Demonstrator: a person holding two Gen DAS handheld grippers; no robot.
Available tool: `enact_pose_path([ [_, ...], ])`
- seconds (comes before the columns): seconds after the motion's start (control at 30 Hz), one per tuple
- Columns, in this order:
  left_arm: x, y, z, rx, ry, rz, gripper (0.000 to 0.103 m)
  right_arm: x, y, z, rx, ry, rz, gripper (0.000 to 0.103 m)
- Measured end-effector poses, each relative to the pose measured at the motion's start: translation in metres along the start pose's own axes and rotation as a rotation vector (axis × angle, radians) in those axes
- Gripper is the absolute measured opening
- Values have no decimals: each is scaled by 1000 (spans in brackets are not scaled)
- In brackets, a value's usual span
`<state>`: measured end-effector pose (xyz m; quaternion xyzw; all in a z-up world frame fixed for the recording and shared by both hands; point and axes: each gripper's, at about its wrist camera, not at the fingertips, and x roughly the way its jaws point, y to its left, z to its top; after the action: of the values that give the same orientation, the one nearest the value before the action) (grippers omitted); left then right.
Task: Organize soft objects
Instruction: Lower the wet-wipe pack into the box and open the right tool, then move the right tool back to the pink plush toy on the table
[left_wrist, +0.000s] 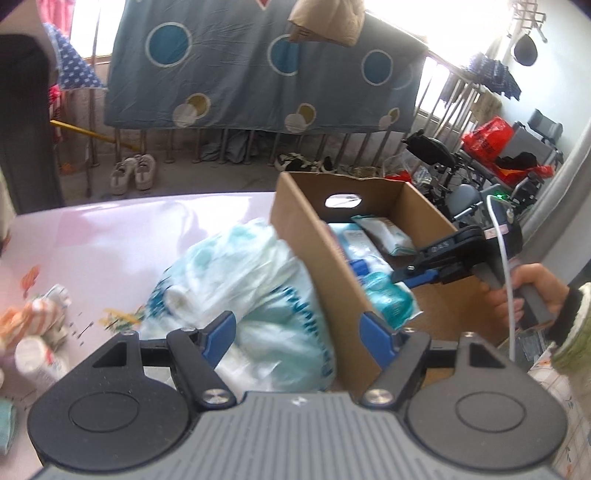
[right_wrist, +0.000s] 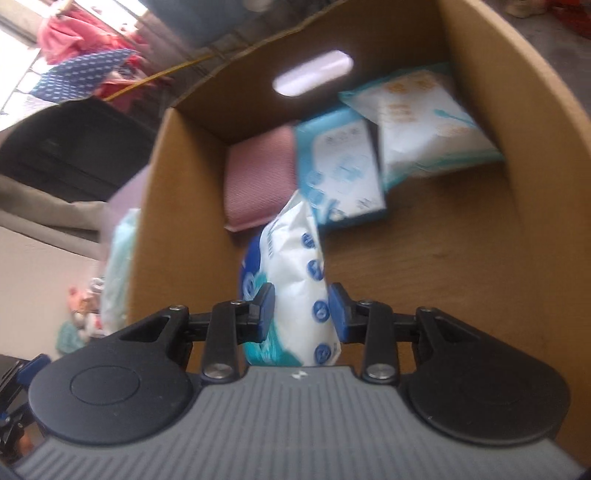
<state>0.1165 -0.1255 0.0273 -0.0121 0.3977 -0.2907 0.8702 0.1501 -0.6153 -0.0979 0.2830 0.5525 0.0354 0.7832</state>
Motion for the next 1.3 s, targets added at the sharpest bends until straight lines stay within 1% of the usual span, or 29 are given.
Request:
enact_pose_path([
  [0.07,-7,10,-9,-10,0,7,75,5,-3,-3,15,19,-33,30],
  [0.1,-10,13,-14,-16,1,13,75,7,-4,-4,26,23,-35,29],
  [0.2,-19,21,-28,-23,4,38,75,16,-3,-4,52,12,-10,29],
  [0.33,-28,29,-43,-29,14,68,75,30,17,-1,40,16,21,28],
  [0.5,-39,38,-61,-22,6,133,75,34,41,-2,-52,-22,-34,31],
  [0.63,-46,42,-78,-5,9,182,75,30,44,-5,-60,-57,-64,32],
  [0.67,-49,42,-82,0,10,197,75,28,44,-6,-54,-65,-67,33],
  [0.77,-57,45,-93,8,6,237,75,14,41,-12,-21,-110,-65,42],
  [0.87,-66,49,-100,13,-5,277,76,-8,43,-18,-3,-167,-41,45],
  [0.97,-78,53,-107,19,-30,318,76,-34,51,-29,-12,-228,-14,47],
  [1.07,-91,57,-114,9,-56,350,77,-60,65,-45,-31,-265,44,48],
  [1.17,-102,64,-120,-14,-83,384,77,-76,85,-62,-63,-277,105,50],
  [1.3,-116,73,-129,-51,-131,459,77,-80,128,-79,-143,-249,186,52],
])
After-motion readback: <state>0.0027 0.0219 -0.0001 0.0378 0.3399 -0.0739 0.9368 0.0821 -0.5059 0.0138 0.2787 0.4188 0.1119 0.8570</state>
